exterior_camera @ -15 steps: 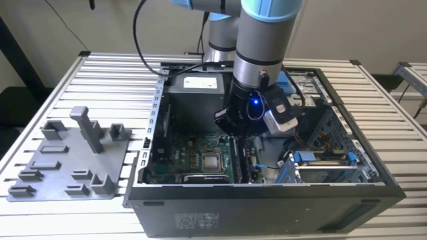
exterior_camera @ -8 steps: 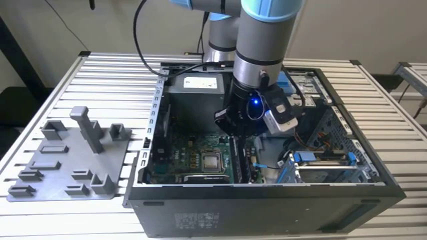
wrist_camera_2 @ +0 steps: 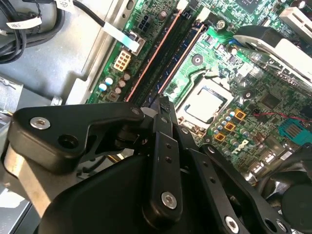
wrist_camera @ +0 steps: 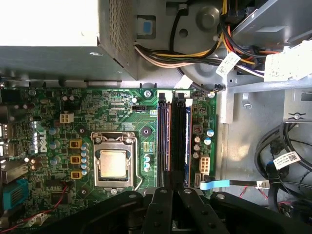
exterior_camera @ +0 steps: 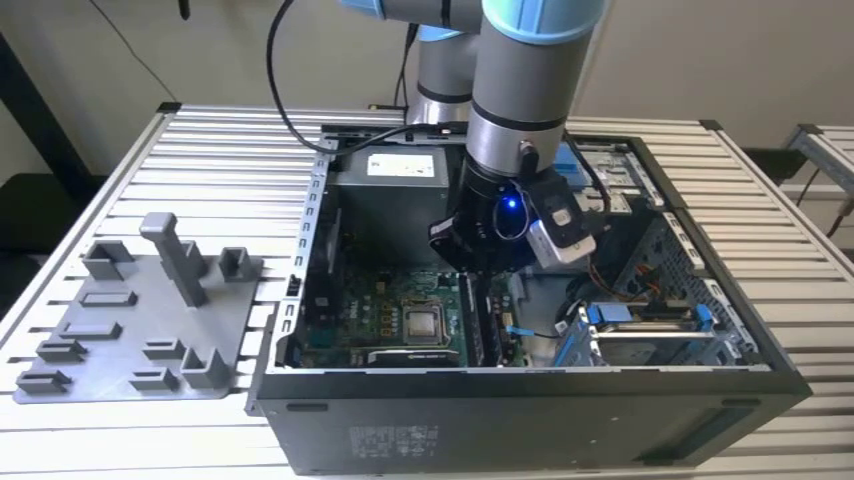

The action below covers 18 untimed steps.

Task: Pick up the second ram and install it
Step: 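Press down the second ram until it locks into place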

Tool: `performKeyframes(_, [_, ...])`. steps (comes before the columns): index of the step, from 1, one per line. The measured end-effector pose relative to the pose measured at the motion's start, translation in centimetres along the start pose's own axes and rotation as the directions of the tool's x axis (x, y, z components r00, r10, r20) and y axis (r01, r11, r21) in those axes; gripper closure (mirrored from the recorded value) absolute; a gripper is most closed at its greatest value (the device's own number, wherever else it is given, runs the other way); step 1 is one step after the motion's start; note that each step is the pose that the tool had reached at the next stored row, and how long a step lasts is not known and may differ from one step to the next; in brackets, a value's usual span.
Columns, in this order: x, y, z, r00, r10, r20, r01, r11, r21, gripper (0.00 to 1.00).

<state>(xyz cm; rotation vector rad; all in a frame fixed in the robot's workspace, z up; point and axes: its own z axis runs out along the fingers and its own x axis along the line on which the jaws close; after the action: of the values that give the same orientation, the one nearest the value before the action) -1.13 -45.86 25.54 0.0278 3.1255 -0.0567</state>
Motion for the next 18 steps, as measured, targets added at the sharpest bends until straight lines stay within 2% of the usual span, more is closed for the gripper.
performKeyframes(5, [0.0, 0.0, 0.0, 0.9999, -0.013, 0.0005, 0.013, 0.9999, -0.0003, 0.89])
performKeyframes(11, [0.01, 0.0, 0.0, 0.9975, -0.07, 0.0026, 0.07, 0.9975, -0.0011, 0.89])
performKeyframes(15, [0.05, 0.0, 0.0, 0.9917, -0.128, 0.0048, 0.128, 0.9917, -0.0018, 0.89])
performKeyframes(18, [0.06, 0.0, 0.01, 0.985, -0.172, 0.0064, 0.172, 0.9851, -0.0021, 0.89])
